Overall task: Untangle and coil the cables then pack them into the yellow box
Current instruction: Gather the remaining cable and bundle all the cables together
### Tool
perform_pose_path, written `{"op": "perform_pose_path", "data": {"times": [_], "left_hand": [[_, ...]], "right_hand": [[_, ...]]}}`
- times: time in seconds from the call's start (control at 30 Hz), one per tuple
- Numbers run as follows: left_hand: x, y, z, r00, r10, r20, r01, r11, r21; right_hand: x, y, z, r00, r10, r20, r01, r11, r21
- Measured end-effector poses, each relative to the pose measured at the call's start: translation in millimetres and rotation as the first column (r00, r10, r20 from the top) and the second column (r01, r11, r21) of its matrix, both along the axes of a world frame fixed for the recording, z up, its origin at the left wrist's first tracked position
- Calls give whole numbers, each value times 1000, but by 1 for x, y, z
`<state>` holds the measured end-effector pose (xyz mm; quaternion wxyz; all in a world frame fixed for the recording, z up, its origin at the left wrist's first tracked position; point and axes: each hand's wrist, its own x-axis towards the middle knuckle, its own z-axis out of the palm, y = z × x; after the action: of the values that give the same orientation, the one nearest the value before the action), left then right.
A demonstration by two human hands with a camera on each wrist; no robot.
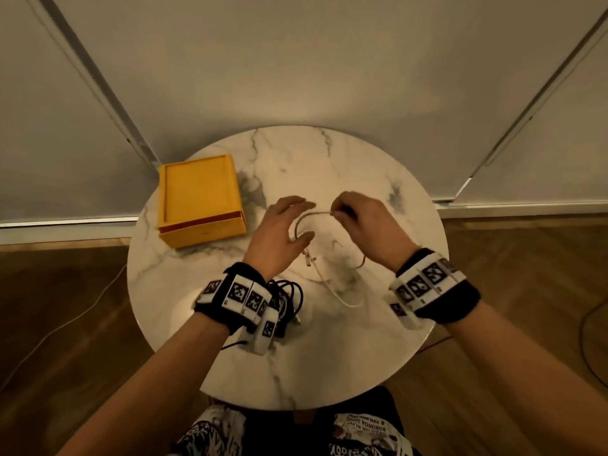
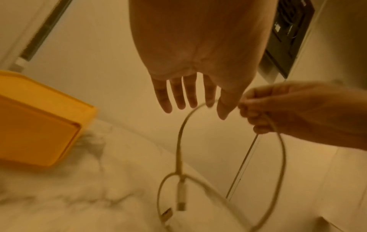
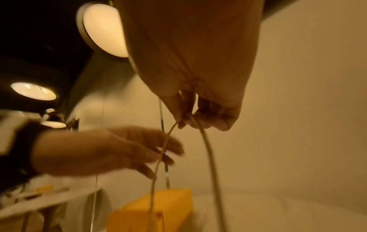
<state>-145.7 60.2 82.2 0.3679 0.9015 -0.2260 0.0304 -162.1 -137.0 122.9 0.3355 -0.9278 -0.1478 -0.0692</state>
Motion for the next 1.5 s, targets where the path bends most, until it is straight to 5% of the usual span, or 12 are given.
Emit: {"op": "perform_pose_path", "data": {"times": [0.17, 0.3, 0.43, 0.7, 0.8, 0.93, 1.1, 1.23, 1.3, 1.37, 1.43, 1.5], "left_hand": [[28, -13, 30, 987, 40, -154, -50, 997, -62], [40, -1, 65, 971, 23, -239, -100, 945, -312], [35, 4, 107, 950, -235, -205, 154, 925, -349], [7, -3, 142, 594, -647, -478, 313, 734, -603], [7, 5, 134, 470, -673, -571, 229, 718, -657], [-4, 8, 132, 515, -571, -639, -78, 711, -699], [-9, -3, 139, 594, -643, -482, -261, 413, -872], [-2, -6, 125, 749, -501, -434, -307, 318, -897], [2, 2, 113, 835, -360, -416, -246, 431, -868], [2, 7, 100, 911, -199, -361, -128, 695, -707], [-2, 10, 86, 927, -147, -344, -30, 887, -460], [-14, 15, 74, 908, -176, -380, 95, 971, -221]], "right_hand": [[-18, -16, 65, 999, -24, 40, 14, 972, 236], [-27, -53, 91, 982, -184, 50, 143, 884, 444], [-29, -83, 77, 957, -290, -12, 272, 881, 387], [-21, -73, 65, 956, -289, 42, 247, 878, 411], [-16, -60, 66, 964, -255, 74, 201, 881, 428], [-14, -38, 60, 979, -189, 70, 141, 891, 432], [-19, 3, 34, 997, -63, -37, 71, 956, 284], [-30, 33, 17, 985, 139, -97, -136, 990, 39], [-34, 38, 14, 963, 207, -173, -214, 977, -22], [-37, 38, 19, 960, 223, -168, -236, 970, -60], [-37, 34, 29, 976, 204, -70, -211, 971, -110], [-36, 27, 43, 987, 160, -3, -158, 973, -166]]}}
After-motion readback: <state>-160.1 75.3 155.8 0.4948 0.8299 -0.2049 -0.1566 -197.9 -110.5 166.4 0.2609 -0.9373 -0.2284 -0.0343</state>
